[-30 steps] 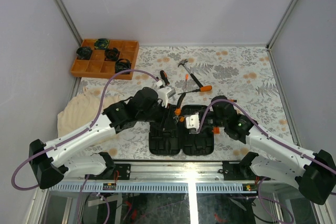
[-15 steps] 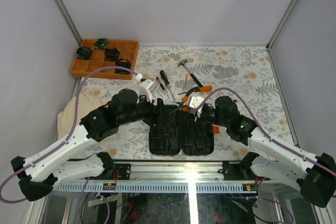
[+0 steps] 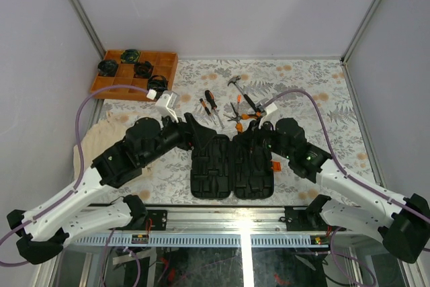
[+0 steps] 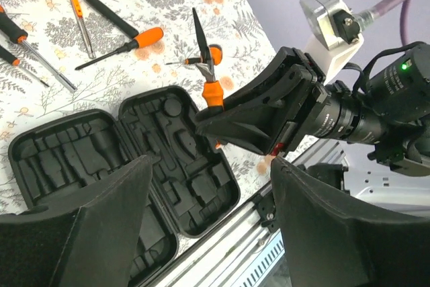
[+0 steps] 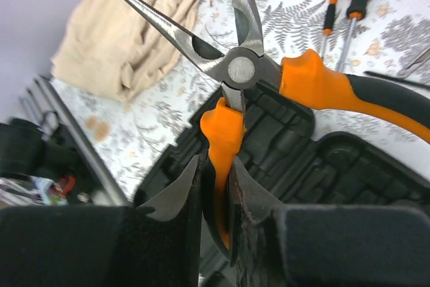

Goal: Sort the tools into containers
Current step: Pick up the pliers at the center of the board.

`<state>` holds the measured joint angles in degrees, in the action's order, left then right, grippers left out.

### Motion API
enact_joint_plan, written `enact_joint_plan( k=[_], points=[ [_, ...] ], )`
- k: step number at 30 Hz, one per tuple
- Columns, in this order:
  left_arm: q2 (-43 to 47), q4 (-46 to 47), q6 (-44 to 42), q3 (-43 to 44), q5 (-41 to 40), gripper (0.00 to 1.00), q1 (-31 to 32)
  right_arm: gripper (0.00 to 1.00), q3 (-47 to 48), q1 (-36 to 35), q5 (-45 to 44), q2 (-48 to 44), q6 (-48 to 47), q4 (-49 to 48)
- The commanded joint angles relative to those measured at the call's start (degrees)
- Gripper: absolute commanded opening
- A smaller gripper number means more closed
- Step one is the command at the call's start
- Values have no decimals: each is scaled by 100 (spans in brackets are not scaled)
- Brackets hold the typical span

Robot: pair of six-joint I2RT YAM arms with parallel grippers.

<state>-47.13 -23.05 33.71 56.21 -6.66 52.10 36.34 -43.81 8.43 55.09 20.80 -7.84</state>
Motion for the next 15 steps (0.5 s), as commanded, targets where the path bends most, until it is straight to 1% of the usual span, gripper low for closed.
enact_joint_plan(
  k=[1, 2, 5, 9, 15],
  points=[
    [-107, 828, 227, -92, -271, 70, 0, 0, 517, -2, 46, 107, 1598, -367],
    [-156, 889, 242, -86, -259, 71, 0, 0, 405, -21, 158, 93, 1776, -693],
    [-355, 1021, 265, -6, -193, 72, 2, 0, 86, -95, 45, -3, 2491, -1412],
    [-532, 1266, 256, 55, -253, 73, 7, 0, 19, -268, -280, -45, 3008, -1578],
    [-714, 1742, 166, -92, -476, 75, 2, 0, 149, -642, -644, -36, 3257, -1490]
  ],
)
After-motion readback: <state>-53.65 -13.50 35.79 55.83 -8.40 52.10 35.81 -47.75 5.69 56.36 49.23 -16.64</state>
